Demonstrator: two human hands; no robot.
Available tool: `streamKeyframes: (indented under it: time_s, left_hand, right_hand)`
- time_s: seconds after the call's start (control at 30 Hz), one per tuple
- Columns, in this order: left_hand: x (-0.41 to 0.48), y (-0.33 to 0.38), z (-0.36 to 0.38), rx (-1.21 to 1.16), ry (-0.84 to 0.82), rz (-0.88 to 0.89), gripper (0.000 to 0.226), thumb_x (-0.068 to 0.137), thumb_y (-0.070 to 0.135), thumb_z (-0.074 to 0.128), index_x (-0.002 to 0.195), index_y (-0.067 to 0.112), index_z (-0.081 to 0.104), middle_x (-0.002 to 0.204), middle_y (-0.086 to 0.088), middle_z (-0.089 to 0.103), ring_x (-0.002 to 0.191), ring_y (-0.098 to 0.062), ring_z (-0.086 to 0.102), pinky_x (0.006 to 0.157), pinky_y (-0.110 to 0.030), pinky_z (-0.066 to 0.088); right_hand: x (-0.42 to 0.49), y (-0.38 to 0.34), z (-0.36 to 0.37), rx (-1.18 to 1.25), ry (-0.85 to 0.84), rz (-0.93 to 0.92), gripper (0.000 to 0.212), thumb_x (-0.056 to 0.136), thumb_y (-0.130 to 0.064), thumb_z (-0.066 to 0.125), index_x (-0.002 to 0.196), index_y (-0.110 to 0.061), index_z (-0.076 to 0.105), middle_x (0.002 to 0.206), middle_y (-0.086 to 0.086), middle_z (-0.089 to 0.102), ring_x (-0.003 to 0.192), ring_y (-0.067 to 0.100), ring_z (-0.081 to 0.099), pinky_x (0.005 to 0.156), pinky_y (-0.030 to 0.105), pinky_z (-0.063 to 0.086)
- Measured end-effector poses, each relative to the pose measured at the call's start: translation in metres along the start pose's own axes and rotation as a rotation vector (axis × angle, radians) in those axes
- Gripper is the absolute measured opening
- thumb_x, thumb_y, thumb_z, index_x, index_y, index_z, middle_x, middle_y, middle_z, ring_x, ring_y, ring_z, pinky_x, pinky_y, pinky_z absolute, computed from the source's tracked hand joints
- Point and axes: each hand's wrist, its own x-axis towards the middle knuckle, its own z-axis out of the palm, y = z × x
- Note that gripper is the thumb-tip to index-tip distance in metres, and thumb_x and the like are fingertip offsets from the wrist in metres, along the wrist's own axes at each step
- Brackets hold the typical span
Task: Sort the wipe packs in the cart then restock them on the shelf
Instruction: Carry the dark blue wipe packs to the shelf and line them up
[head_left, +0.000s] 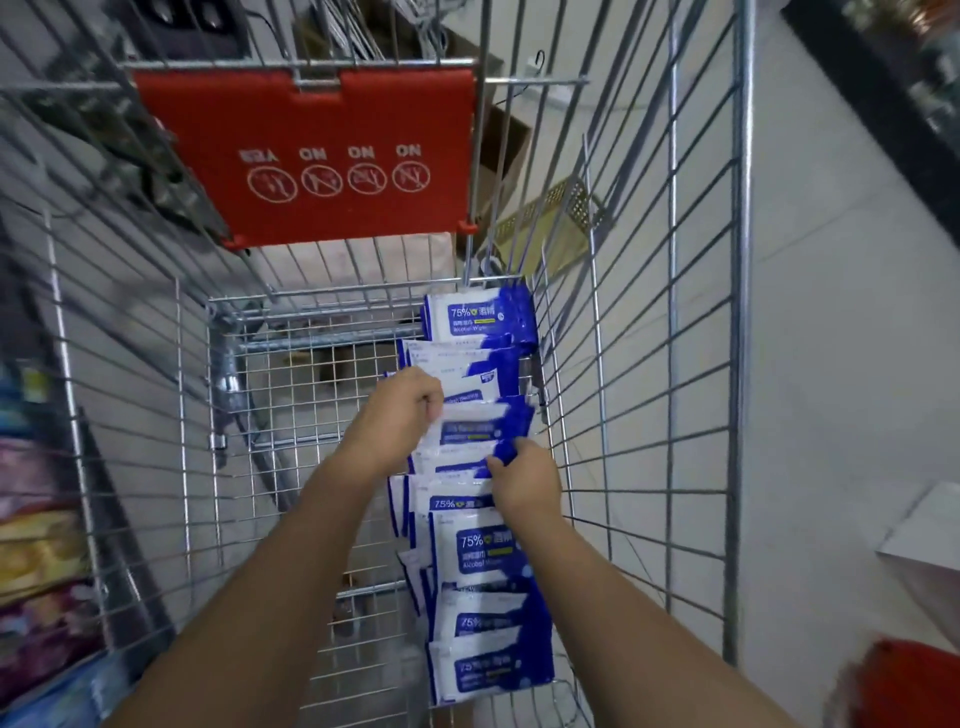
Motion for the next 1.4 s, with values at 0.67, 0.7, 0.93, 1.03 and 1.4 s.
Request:
streamKeyframes:
  time_s: [0.67, 0.7, 0.93, 1.03, 1.4]
  left_hand:
    - [-0.012, 0.005, 0.013, 0.334, -0.207, -0.163, 0.022, 0.094, 0.02, 0.053, 0.113, 0.009, 0.057, 0.116, -0.014, 0.055, 0.103, -0.03, 0.054, 0.082, -0.034, 0.041]
    - [-0.016, 0.006, 0.003, 0.212, -0.135, -0.19, 0.022, 0.095, 0.018, 0.052, 0.115, 0.011, 0.055, 0.115, -0.014, 0.057, 0.097, -0.029, 0.055, 0.078, -0.033, 0.043]
    - [-0.08, 0.051, -0.12, -0.273, 0.208, -0.128, 0.062, 0.089, -0.012, 0.048, 0.134, 0.027, 0.031, 0.111, -0.008, 0.058, 0.089, -0.021, 0.062, 0.076, -0.037, 0.053]
    - [-0.125, 0.082, -0.173, -0.325, 0.342, -0.1, 0.069, 0.086, -0.016, 0.048, 0.127, 0.038, 0.034, 0.114, -0.008, 0.057, 0.088, -0.012, 0.062, 0.079, -0.033, 0.053]
    - [-0.436, 0.239, -0.233, -0.144, 0.743, -0.088, 0.062, 0.068, 0.011, 0.054, 0.119, 0.044, 0.044, 0.12, 0.003, 0.059, 0.1, 0.0, 0.058, 0.093, -0.026, 0.046]
  right_hand:
    - [-0.078, -0.012, -0.041, -0.413, 0.073, -0.448, 0.028, 0.088, 0.001, 0.045, 0.114, -0.009, 0.045, 0.109, 0.01, 0.059, 0.098, 0.029, 0.056, 0.074, 0.034, 0.042]
    - [-0.08, -0.013, -0.045, -0.379, 0.103, -0.447, 0.029, 0.088, -0.001, 0.045, 0.115, -0.012, 0.045, 0.105, 0.01, 0.062, 0.094, 0.03, 0.058, 0.068, 0.033, 0.04]
    - [-0.116, -0.052, -0.097, 0.044, 0.037, -0.561, 0.028, 0.093, -0.002, 0.046, 0.113, -0.018, 0.054, 0.081, 0.004, 0.061, 0.056, 0.013, 0.05, 0.049, 0.024, 0.035]
    - [-0.144, -0.077, -0.13, 0.106, -0.061, -0.717, 0.022, 0.094, -0.005, 0.048, 0.109, -0.019, 0.056, 0.069, -0.005, 0.055, 0.044, 0.002, 0.043, 0.043, 0.013, 0.032]
    - [-0.349, -0.132, -0.225, 0.084, -0.548, -1.45, 0.038, 0.082, 0.013, 0.053, 0.098, -0.021, 0.059, 0.097, -0.006, 0.063, 0.09, 0.002, 0.059, 0.081, 0.011, 0.043]
